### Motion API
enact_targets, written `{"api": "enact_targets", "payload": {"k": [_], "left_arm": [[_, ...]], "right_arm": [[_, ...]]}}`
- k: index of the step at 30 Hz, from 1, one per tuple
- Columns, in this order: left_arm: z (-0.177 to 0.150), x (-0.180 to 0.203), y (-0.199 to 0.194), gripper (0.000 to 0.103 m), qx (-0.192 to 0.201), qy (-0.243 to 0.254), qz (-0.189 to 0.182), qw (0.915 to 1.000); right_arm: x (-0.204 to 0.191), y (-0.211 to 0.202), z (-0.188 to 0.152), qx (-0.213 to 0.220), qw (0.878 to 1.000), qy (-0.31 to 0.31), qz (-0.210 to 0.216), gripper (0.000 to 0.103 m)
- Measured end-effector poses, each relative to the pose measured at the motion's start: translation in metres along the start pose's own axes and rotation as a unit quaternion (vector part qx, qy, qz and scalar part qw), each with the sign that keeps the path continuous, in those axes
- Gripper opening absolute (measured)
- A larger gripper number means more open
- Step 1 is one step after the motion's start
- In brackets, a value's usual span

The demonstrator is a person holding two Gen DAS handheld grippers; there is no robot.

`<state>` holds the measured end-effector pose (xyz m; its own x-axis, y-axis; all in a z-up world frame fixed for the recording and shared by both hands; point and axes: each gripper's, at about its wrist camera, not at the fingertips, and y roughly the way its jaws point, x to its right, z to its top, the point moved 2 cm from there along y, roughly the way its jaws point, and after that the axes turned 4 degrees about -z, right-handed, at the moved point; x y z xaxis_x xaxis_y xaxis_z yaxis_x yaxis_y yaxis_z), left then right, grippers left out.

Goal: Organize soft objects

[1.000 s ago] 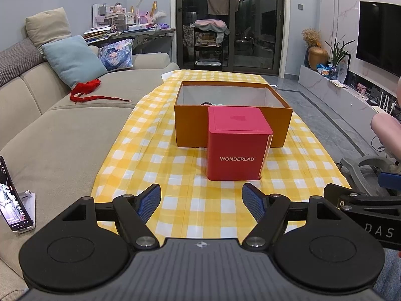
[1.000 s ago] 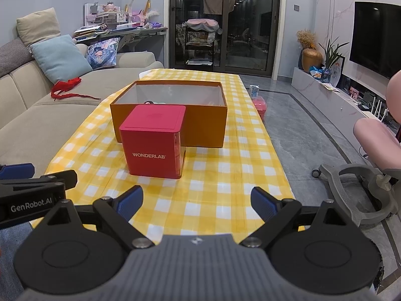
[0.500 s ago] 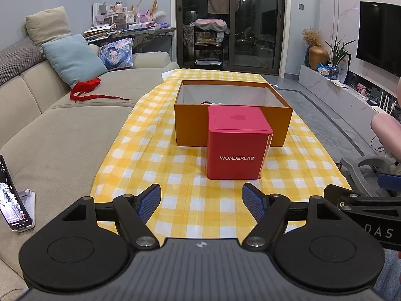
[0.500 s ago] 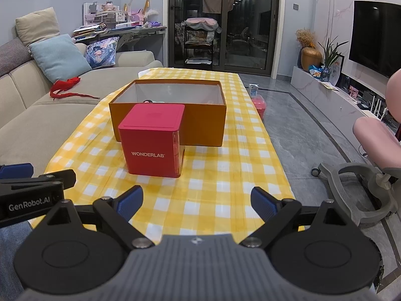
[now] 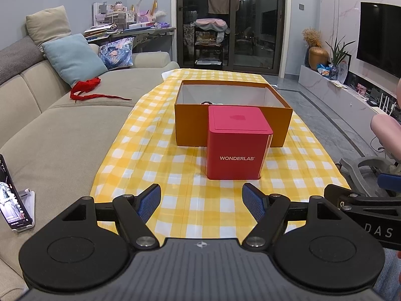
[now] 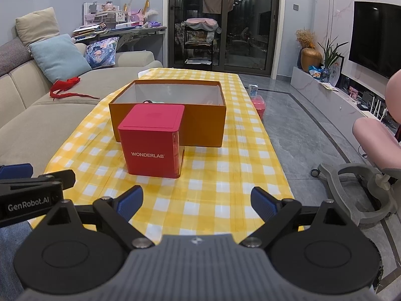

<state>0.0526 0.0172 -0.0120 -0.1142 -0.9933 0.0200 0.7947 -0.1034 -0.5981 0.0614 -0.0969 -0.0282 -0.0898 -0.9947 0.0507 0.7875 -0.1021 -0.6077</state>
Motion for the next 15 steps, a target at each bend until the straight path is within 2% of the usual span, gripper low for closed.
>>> {"api": "enact_targets", "payload": {"k": [15], "left_arm": [[0.0012,-0.0006,-0.0012,0.087,0.002,-0.002,-0.001,1.0000]], "right_arm": [[-0.0005,-0.0013,0.0003,0.001,1.000,-0.001,-0.001,0.091]]}}
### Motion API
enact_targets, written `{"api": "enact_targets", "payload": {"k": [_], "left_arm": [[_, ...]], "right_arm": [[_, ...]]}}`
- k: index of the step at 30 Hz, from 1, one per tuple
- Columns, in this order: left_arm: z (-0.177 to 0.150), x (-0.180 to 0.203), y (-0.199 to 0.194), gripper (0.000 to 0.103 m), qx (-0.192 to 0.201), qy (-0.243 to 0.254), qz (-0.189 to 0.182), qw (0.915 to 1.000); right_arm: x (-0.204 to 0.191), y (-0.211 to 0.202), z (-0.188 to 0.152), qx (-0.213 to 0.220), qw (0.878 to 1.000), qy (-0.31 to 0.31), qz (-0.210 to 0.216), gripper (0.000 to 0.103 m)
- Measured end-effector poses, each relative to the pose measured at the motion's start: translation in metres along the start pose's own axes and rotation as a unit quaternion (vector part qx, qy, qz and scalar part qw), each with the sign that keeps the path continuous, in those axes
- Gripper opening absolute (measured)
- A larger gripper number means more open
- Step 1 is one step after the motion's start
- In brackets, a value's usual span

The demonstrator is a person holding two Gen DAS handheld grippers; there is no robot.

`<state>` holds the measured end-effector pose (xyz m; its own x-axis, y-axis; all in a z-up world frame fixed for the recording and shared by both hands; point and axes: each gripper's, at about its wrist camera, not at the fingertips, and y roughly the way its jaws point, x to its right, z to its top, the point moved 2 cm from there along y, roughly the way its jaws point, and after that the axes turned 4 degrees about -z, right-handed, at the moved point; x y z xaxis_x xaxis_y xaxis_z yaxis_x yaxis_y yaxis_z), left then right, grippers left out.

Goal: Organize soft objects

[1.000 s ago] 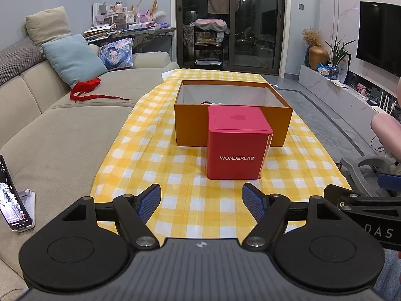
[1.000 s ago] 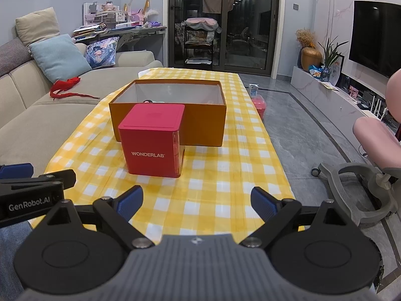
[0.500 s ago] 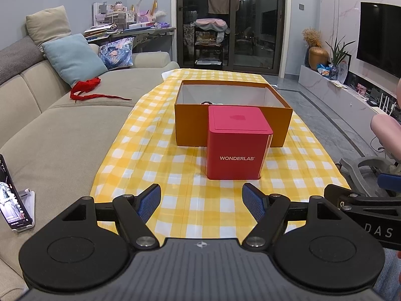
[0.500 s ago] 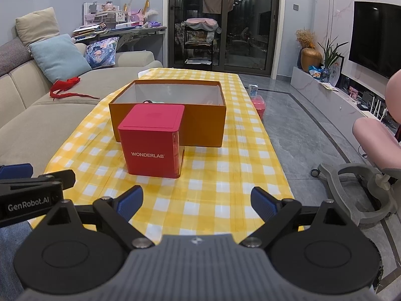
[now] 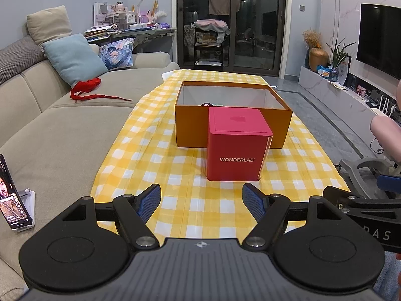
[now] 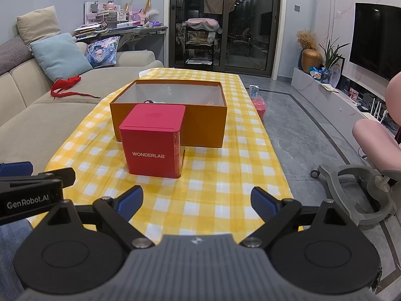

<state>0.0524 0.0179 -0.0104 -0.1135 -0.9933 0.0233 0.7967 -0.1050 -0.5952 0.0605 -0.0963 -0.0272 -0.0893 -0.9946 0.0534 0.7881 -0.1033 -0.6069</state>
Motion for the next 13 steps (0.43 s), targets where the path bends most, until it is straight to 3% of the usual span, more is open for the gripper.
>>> {"api": "enact_targets", "payload": {"k": [13], "left_arm": [[0.0009,-0.0002,-0.0006,0.087,0.001,-0.002,-0.001,1.0000]], "right_arm": [[0.0001,0.0000,0.0001,-0.001,1.000,0.000,0.000,0.091]]}}
